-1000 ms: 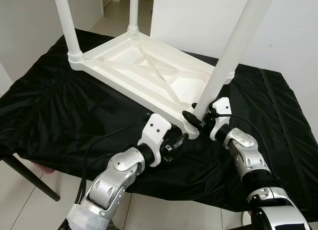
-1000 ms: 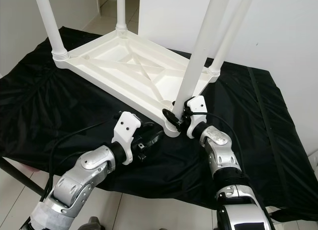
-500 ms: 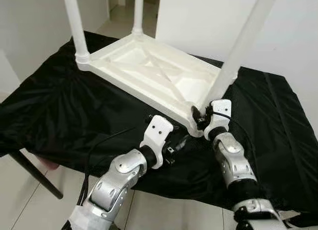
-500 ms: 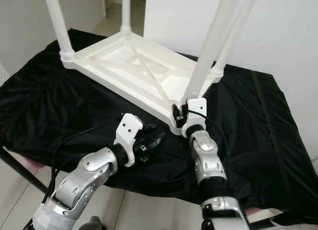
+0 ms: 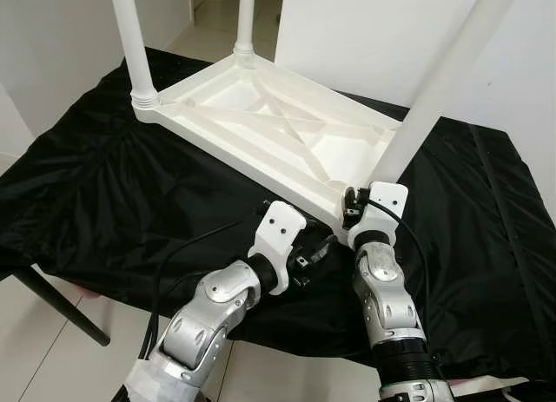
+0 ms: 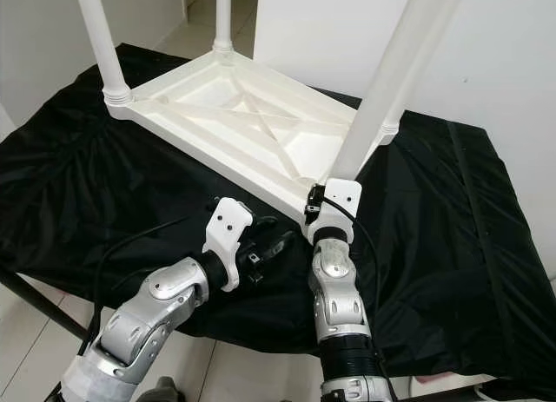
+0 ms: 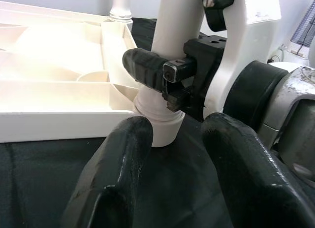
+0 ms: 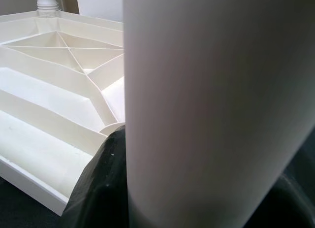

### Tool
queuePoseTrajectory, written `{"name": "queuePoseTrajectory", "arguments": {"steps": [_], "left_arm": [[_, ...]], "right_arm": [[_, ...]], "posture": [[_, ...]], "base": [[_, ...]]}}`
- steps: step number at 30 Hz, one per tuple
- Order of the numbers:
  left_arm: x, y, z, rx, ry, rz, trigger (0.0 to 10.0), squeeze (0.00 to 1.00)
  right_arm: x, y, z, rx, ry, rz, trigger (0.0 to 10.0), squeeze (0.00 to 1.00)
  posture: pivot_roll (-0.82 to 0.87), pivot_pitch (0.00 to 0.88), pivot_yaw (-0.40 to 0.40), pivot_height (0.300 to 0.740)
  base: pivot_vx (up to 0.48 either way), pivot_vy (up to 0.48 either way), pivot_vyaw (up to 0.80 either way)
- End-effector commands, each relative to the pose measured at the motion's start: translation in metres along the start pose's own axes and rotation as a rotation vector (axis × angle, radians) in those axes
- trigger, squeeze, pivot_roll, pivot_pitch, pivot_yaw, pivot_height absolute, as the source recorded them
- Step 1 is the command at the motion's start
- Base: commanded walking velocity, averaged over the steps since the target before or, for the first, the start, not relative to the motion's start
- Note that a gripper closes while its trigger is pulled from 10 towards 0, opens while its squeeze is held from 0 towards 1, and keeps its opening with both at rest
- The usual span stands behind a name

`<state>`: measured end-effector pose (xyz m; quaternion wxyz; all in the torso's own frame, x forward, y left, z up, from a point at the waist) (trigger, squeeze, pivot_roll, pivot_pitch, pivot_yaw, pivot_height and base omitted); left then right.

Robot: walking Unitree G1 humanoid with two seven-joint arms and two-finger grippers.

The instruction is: Building children table

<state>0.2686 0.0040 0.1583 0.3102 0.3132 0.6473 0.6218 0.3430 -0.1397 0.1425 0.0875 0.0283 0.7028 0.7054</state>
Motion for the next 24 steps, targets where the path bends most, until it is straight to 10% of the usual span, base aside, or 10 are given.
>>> {"name": "queuePoseTrajectory", "arguments": {"steps": [1,3,4,13,14,24], "left_arm": [[-0.001,-0.004,-0.003,-0.002,-0.016,0.014,10.0,0.0],[-0.001,-0.004,-0.003,-0.002,-0.016,0.014,10.0,0.0],[-0.001,-0.004,-0.002,-0.004,-0.014,0.014,10.0,0.0],[0.0,-0.005,-0.002,-0.004,-0.007,0.015,10.0,0.0],[0.0,-0.005,-0.002,-0.004,-0.006,0.016,10.0,0.0],[0.002,-0.005,0.001,-0.015,-0.007,0.02,10.0,0.0]], "right_arm": [[0.004,-0.015,-0.016,0.038,-0.063,0.067,10.0,0.0],[0.004,-0.015,-0.016,0.038,-0.063,0.067,10.0,0.0],[0.004,-0.013,-0.016,0.029,-0.054,0.061,10.0,1.0],[0.0,-0.005,-0.021,-0.012,0.059,0.024,10.0,1.0],[-0.001,-0.007,-0.021,-0.024,0.127,0.039,10.0,0.0],[-0.009,-0.011,-0.024,0.077,0.551,0.055,10.0,0.0]], "posture": [[0.14,0.046,-0.129,0.74],[0.14,0.046,-0.129,0.74],[0.14,0.042,-0.132,0.74],[0.15,0.036,-0.14,0.74],[0.15,0.033,-0.141,0.74],[0.15,0.022,-0.127,0.74]], "base": [[0.0,0.0,0.0],[0.0,0.0,0.0],[0.0,0.0,0.0],[0.0,0.0,0.0],[0.0,0.0,0.0],[0.0,0.0,0.0]]}}
Point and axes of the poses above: a point about 5 cm out from each wrist's last joint towards the gripper, its own x axis pointing back from the gripper into the wrist, its own y axis along the axis of the wrist's last joint, z = x × y, the point moved 3 cm from there along -x, pointing out of the wrist towards the gripper, and after that the axes turned 1 degree about x, right-handed, at the moved point
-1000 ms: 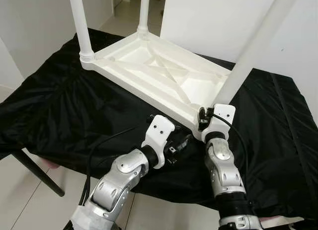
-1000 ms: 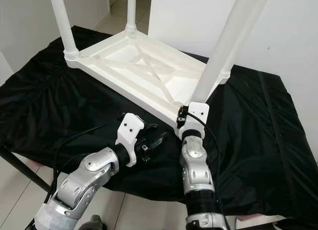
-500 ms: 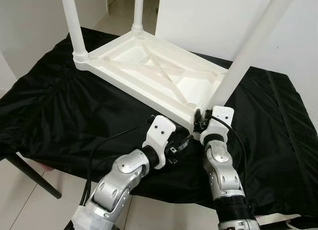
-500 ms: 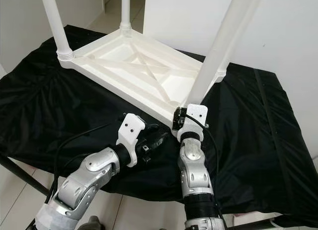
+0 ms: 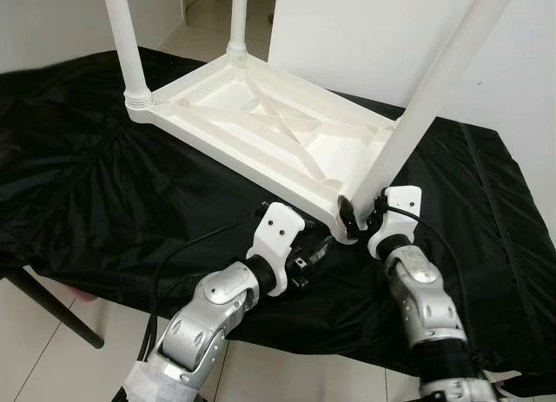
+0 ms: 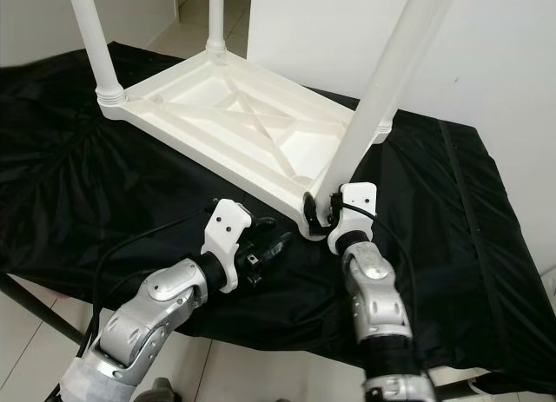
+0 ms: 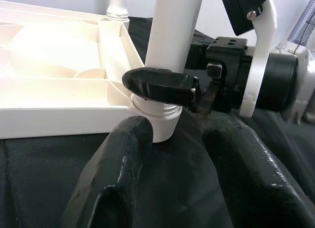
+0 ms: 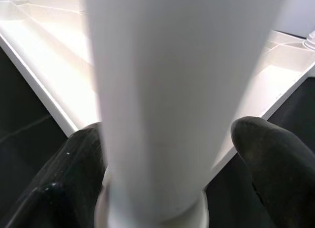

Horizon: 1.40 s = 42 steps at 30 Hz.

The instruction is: Building children table

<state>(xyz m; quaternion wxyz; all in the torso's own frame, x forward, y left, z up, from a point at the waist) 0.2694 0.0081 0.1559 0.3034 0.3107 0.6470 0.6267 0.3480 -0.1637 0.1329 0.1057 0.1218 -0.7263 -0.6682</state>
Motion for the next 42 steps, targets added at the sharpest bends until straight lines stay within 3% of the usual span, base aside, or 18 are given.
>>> {"name": "queuePoseTrajectory", "arguments": {"steps": [1,6,12,13,14,15,27,33,34,35,36,39,41,42], "left_arm": [[-0.001,-0.003,-0.002,-0.012,-0.022,0.012,10.0,0.0],[0.0,-0.002,-0.001,-0.017,-0.025,0.013,10.0,0.0],[0.0,-0.001,0.0,-0.022,-0.023,0.012,10.0,0.0],[0.0,-0.001,0.0,-0.025,-0.021,0.013,10.0,0.0],[0.0,-0.001,0.0,-0.025,-0.021,0.013,10.0,0.0],[0.0,-0.001,0.0,-0.026,-0.021,0.013,10.0,0.0],[0.0,-0.004,-0.002,-0.035,-0.04,0.024,10.0,0.0],[-0.001,-0.007,-0.005,-0.021,-0.042,0.027,10.0,0.0],[-0.001,-0.006,-0.005,-0.017,-0.04,0.024,10.0,0.0],[-0.001,-0.006,-0.005,-0.017,-0.04,0.024,10.0,0.0],[-0.001,-0.005,-0.005,-0.012,-0.035,0.021,10.0,0.0],[0.0,-0.004,-0.003,-0.007,-0.025,0.018,10.0,0.0],[0.0,-0.004,-0.003,-0.007,-0.025,0.018,10.0,0.0],[0.001,-0.003,-0.003,-0.007,-0.023,0.018,10.0,0.0]], "right_arm": [[0.0,-0.001,-0.001,0.008,0.06,0.001,10.0,0.0],[-0.006,-0.002,0.003,0.059,0.199,-0.004,10.0,0.0],[-0.012,-0.006,0.013,0.055,0.292,0.014,10.0,0.0],[-0.014,-0.009,0.018,0.066,0.33,0.023,6.2,0.0],[-0.014,-0.009,0.018,0.066,0.33,0.023,6.2,0.0],[-0.015,-0.012,0.021,0.071,0.358,0.035,0.0,0.0],[-0.014,-0.021,0.013,0.056,0.38,0.048,0.0,0.0],[-0.014,-0.021,0.002,0.074,0.277,0.046,0.0,0.0],[-0.015,-0.02,-0.006,0.1,0.2,0.05,4.9,0.0],[-0.015,-0.02,-0.006,0.1,0.2,0.05,4.9,0.0],[-0.015,-0.02,-0.016,0.103,0.097,0.059,10.0,0.0],[-0.012,-0.024,-0.033,0.06,-0.113,0.083,10.0,0.0],[-0.012,-0.024,-0.033,0.06,-0.113,0.083,10.0,0.0],[-0.01,-0.025,-0.036,0.04,-0.176,0.089,10.0,0.0]], "posture": [[0.15,0.022,-0.127,0.74],[0.16,0.02,-0.124,0.74],[0.17,0.015,-0.126,0.74],[0.17,0.015,-0.127,0.74],[0.17,0.015,-0.127,0.74],[0.18,0.015,-0.128,0.74],[0.17,0.038,-0.138,0.74],[0.16,0.052,-0.13,0.74],[0.16,0.057,-0.127,0.74],[0.16,0.057,-0.127,0.74],[0.16,0.062,-0.125,0.74],[0.16,0.075,-0.122,0.74],[0.16,0.075,-0.122,0.74],[0.16,0.076,-0.122,0.74]], "base": [[0.0,0.0,0.0],[0.0,0.0,0.0],[0.0,0.0,0.0],[0.0,0.0,0.0],[0.0,0.0,0.0],[0.0,0.0,0.0],[0.0,0.0,0.0],[0.0,0.0,0.0],[0.0,0.0,0.0],[0.0,0.0,0.0],[0.0,0.0,0.0],[0.0,0.0,0.0],[0.0,0.0,0.0],[0.0,0.0,0.0]]}}
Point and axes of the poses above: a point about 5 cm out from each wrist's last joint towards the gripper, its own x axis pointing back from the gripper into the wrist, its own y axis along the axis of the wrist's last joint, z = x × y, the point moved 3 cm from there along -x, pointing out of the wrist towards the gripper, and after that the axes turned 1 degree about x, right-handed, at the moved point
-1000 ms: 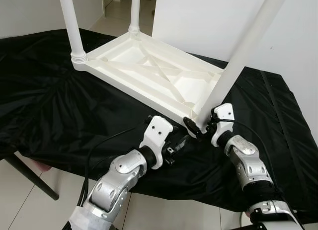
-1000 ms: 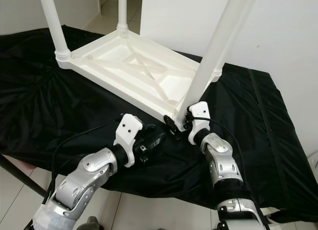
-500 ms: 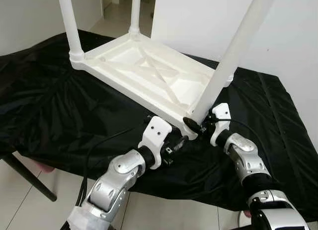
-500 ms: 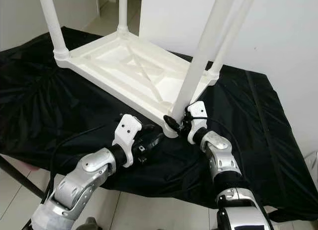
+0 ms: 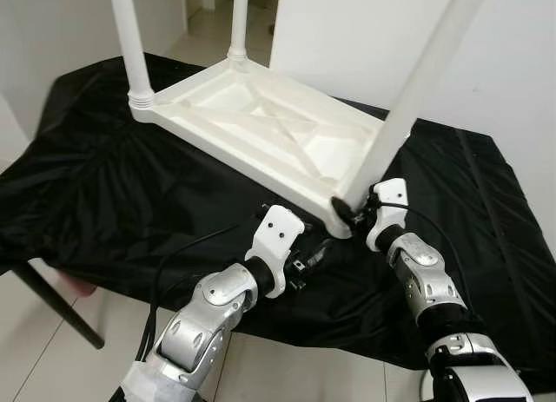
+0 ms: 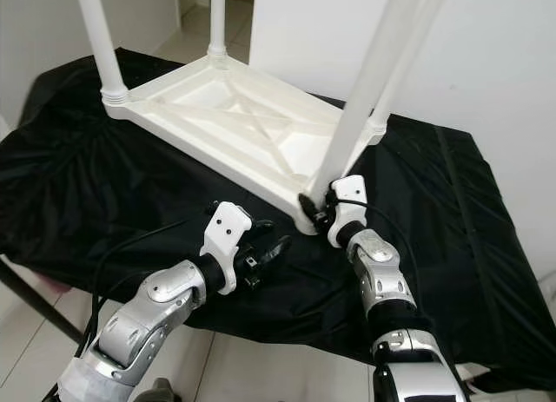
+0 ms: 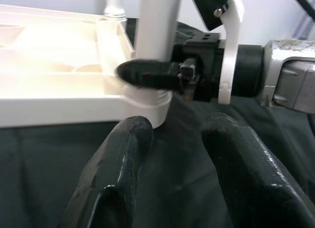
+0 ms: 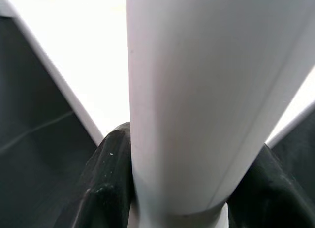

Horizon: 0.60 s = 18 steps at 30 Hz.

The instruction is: Building children table

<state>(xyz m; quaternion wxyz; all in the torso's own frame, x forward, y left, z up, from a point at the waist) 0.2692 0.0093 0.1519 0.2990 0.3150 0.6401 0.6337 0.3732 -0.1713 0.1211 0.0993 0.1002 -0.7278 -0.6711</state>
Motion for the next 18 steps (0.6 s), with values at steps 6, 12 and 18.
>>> {"name": "queuePoseTrajectory", "arguments": {"steps": [6,12,18], "left_arm": [[0.002,0.001,-0.002,0.008,-0.016,0.0,10.0,0.0],[0.001,0.002,-0.002,0.014,-0.015,-0.003,10.0,0.0],[-0.001,0.003,-0.003,0.018,-0.017,-0.009,10.0,0.0]], "right_arm": [[0.021,-0.018,-0.022,0.001,-0.344,0.072,10.0,0.0],[0.037,-0.018,-0.013,-0.017,-0.598,0.056,10.0,0.0],[0.033,-0.006,0.003,-0.053,-0.596,-0.006,10.0,0.0]], "posture": [[0.16,0.084,-0.12,0.74],[0.15,0.094,-0.115,0.74],[0.15,0.094,-0.11,0.74]], "base": [[0.0,0.0,0.0],[0.0,0.0,0.0],[0.0,0.0,0.0]]}}
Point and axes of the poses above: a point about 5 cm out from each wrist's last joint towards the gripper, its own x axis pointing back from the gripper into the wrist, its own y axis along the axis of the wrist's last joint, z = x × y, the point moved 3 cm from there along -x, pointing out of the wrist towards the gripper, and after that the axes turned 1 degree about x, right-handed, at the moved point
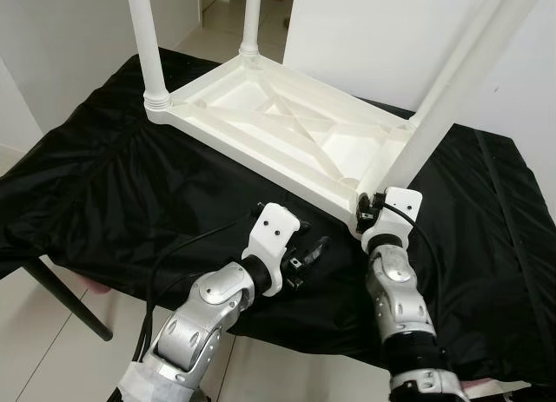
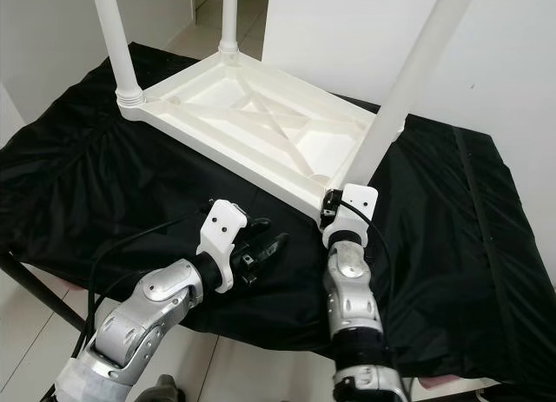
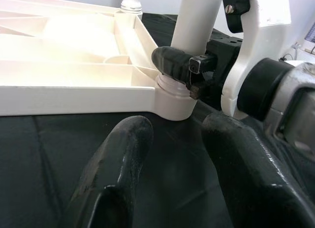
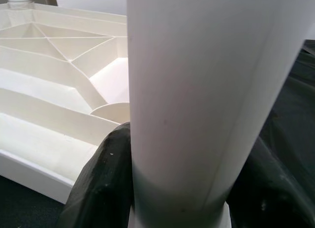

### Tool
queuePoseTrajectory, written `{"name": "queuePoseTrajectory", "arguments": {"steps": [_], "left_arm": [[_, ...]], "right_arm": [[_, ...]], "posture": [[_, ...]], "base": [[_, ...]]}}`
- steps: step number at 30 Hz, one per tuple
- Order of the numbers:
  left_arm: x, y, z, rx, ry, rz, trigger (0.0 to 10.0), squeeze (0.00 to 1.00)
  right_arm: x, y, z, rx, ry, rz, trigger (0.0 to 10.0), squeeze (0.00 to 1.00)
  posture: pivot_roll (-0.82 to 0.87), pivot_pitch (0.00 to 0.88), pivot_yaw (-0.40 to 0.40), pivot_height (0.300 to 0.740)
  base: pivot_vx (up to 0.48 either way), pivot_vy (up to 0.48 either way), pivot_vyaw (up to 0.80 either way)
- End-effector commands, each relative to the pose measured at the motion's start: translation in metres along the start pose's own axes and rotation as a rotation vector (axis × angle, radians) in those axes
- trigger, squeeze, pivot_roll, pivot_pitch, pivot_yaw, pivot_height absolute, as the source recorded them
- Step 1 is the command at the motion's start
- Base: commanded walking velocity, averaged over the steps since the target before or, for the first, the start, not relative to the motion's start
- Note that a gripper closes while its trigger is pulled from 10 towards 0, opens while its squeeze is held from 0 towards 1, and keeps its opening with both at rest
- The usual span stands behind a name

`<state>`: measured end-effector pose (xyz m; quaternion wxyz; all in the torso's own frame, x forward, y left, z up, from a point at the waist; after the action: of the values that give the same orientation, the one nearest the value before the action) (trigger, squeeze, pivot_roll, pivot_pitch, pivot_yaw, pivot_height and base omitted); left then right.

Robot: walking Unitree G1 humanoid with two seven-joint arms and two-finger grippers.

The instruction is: Building children table

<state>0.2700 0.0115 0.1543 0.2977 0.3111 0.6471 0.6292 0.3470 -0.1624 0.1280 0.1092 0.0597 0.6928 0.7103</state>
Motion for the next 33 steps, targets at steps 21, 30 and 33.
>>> {"name": "queuePoseTrajectory", "arguments": {"steps": [21,30,33], "left_arm": [[0.001,-0.004,-0.005,0.013,-0.01,0.011,10.0,0.0],[0.005,-0.007,-0.004,0.024,0.004,0.014,10.0,0.0],[0.005,-0.008,-0.004,0.026,0.005,0.017,10.0,0.0]], "right_arm": [[0.012,0.005,-0.029,0.076,-0.025,-0.046,10.0,0.0],[0.02,-0.006,-0.077,0.119,-0.176,-0.003,10.0,0.0],[0.018,-0.003,-0.091,0.122,-0.224,-0.006,10.0,0.0]], "posture": [[0.15,0.07,-0.126,0.74],[0.13,0.07,-0.12,0.74],[0.13,0.069,-0.115,0.74]], "base": [[0.0,0.0,0.0],[0.0,0.0,0.0],[0.0,0.0,0.0]]}}
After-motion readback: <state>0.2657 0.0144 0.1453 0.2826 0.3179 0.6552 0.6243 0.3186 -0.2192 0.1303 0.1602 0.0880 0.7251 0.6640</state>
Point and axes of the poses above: a point about 5 cm out from each wrist's last joint towards the gripper, its own x axis pointing back from the gripper into the wrist, its own y axis along the axis of the wrist's last joint, z = x × y, the point moved 3 cm from there along -x, pointing out of the wrist towards the gripper, and after that the axes turned 1 degree about x, right-handed, at the moved point
